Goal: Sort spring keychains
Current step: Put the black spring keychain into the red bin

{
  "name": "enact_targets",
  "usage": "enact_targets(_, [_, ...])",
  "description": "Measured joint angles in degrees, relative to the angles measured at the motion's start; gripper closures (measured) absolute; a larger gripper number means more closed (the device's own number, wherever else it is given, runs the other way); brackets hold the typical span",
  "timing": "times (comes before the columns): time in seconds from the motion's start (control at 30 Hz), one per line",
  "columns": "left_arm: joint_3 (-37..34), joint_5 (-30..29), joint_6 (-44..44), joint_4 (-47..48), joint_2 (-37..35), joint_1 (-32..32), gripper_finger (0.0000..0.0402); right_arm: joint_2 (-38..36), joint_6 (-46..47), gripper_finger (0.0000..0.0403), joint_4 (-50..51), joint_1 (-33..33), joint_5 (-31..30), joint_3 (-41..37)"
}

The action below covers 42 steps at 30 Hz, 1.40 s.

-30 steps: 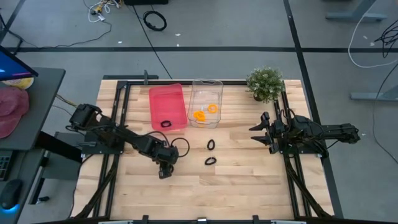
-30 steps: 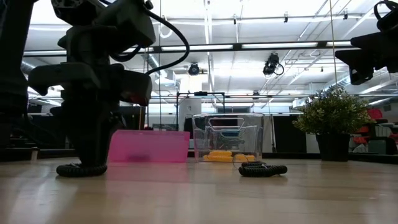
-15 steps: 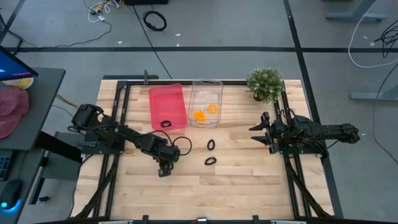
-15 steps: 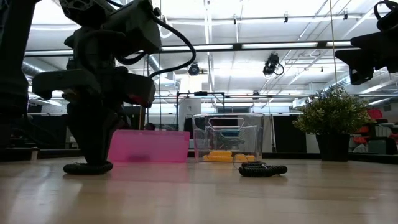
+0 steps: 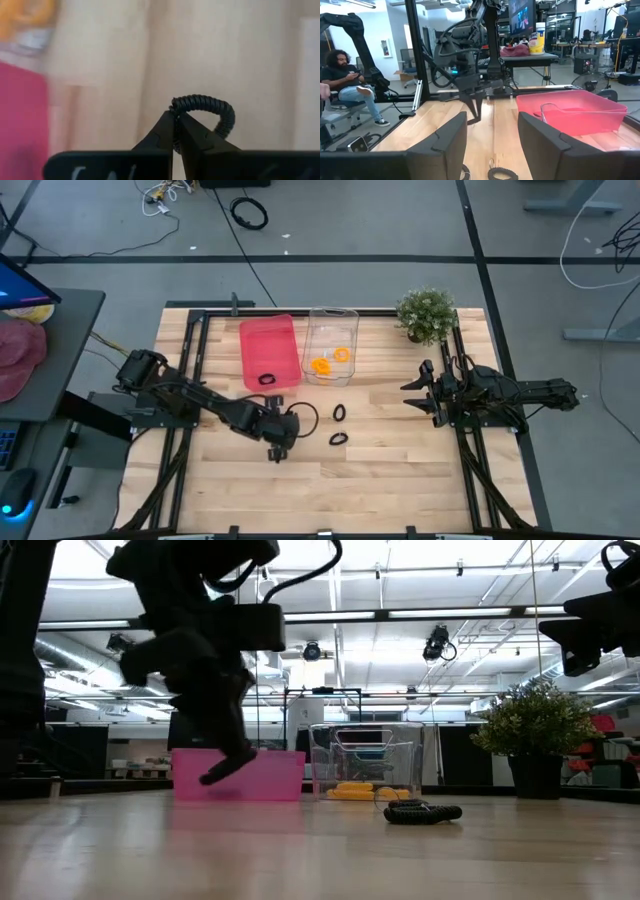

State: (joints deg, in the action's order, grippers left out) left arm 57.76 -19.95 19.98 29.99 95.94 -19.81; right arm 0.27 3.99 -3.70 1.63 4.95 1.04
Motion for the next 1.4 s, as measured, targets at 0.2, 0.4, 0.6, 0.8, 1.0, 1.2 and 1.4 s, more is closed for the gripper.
enact_targets(0.2, [1.1, -3.9, -0.3, 0.5, -0.1, 0.8, 0.0391, 0.0, 0.0, 0.0223, 0.0, 0.0, 0.0, 0.0])
enact_targets(0.4, [1.2, -10.9, -0.9, 3.6, -0.2, 3.1, 0.0393, 0.0, 0.0, 0.0223, 0.0, 0.0, 0.0, 0.0])
enact_targets(0.6, [1.3, -15.8, 0.8, 8.1, -1.9, 5.1, 0.0387, 0.0, 0.0, 0.0223, 0.0, 0.0, 0.0, 0.0])
enact_targets(0.8, [1.3, -19.0, 2.5, 12.7, -5.6, 5.8, 0.0392, 0.0, 0.0, 0.0223, 0.0, 0.0, 0.0, 0.0])
enact_targets(1.0, [1.3, -29.9, 8.9, 20.9, -9.5, 5.9, 0.0388, 0.0, 0.0, 0.0223, 0.0, 0.0, 0.0, 0.0])
enact_targets(1.2, [1.3, -37.6, 17.8, 30.3, -10.4, 6.5, 0.0388, 0.0, 0.0, 0.0223, 0.0, 0.0, 0.0, 0.0])
enact_targets(1.4, [-0.5, -38.6, 20.8, 32.2, -10.4, 8.7, 0.0385, 0.0, 0.0, 0.0223, 0.0, 0.0, 0.0, 0.0])
